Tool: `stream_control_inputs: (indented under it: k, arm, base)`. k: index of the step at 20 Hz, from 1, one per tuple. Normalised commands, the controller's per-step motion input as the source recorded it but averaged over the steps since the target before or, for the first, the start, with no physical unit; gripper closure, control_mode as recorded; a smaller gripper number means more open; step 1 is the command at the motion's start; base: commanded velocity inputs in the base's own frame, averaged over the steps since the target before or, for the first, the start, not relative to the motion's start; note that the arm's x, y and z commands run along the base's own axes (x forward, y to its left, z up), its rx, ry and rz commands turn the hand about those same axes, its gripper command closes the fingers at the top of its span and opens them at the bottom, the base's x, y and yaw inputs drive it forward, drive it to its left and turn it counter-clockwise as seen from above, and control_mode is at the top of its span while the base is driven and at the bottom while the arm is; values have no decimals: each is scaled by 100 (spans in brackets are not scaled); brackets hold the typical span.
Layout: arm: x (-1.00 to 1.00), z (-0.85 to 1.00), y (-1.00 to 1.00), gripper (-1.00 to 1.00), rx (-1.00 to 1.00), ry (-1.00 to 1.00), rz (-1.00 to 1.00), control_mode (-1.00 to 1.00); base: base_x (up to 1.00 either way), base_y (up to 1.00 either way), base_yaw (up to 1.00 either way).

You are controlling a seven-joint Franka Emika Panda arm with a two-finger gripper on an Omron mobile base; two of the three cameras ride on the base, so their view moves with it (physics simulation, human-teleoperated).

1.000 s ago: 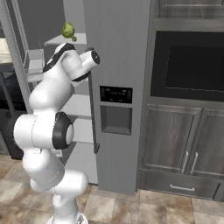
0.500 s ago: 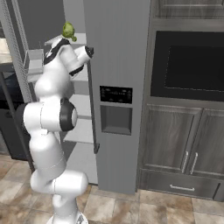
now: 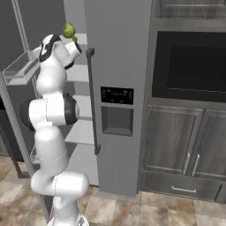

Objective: Take the lemon wedge from the fridge and place it on the plate with fish on the dining counter.

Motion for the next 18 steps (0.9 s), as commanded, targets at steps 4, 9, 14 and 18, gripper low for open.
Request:
stream_control_inputs:
  k: [4,9,14,18]
  arm:
    - [-24,0,100,-100,0,-4,12,-100]
    - [-5,-5,81,-100,1,-3,7,-100]
    - [-1,0,3,-100,0,-1,0,-100]
    - [-51,24,-44,-100,0,-13,-5,-100]
  base:
    - [0,0,0]
    - [0,0,0]
    - [0,0,0]
    - [0,0,0]
